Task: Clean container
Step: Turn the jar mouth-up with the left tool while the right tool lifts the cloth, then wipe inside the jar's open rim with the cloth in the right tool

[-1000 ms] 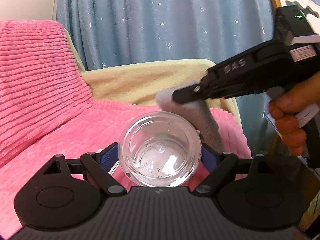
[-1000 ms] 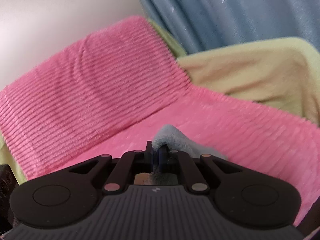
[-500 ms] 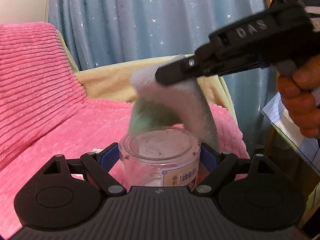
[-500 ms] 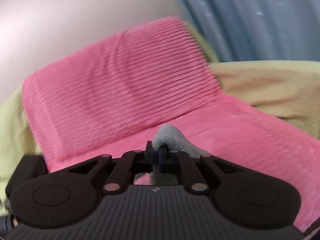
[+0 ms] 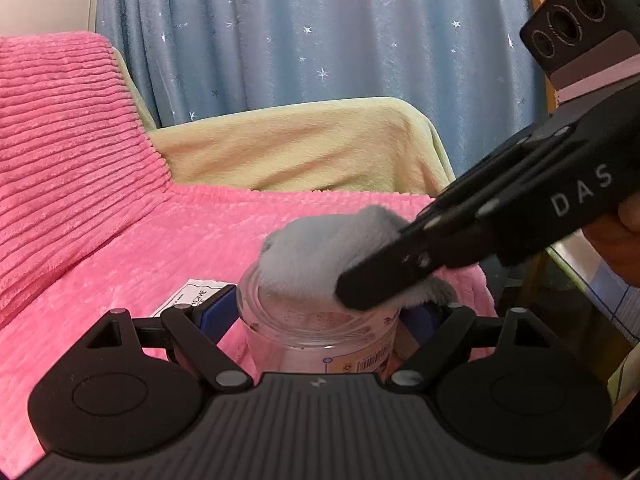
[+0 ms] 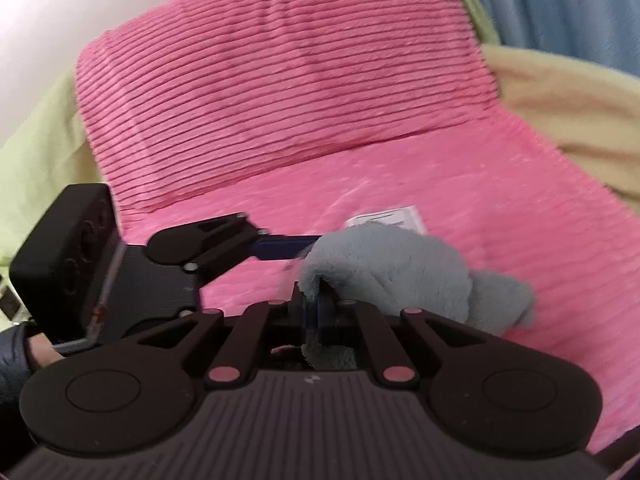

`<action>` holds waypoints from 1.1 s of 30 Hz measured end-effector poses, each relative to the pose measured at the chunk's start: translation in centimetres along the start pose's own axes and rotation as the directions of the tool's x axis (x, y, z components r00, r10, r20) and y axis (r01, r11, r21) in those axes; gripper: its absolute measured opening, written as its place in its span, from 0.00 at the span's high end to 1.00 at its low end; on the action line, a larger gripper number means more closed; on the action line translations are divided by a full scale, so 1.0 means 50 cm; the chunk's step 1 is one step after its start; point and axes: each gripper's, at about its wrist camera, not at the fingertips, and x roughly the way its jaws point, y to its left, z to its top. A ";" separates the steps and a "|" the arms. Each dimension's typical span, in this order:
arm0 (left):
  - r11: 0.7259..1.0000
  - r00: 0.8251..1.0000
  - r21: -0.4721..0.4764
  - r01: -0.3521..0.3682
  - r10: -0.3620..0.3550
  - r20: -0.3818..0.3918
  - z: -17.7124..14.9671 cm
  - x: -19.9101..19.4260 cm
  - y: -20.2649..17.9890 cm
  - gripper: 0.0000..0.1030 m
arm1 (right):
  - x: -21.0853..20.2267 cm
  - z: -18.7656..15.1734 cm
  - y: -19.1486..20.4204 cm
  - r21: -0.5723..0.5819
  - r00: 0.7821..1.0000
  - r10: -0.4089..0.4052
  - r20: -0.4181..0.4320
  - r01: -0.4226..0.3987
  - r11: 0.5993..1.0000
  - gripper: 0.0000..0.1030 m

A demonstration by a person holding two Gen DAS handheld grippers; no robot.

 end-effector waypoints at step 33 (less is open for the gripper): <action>1.000 1.000 -0.002 -0.002 0.002 0.000 0.000 0.002 0.005 0.17 | 0.037 0.007 -0.006 0.084 1.000 0.002 -0.019 -0.001 0.996 0.98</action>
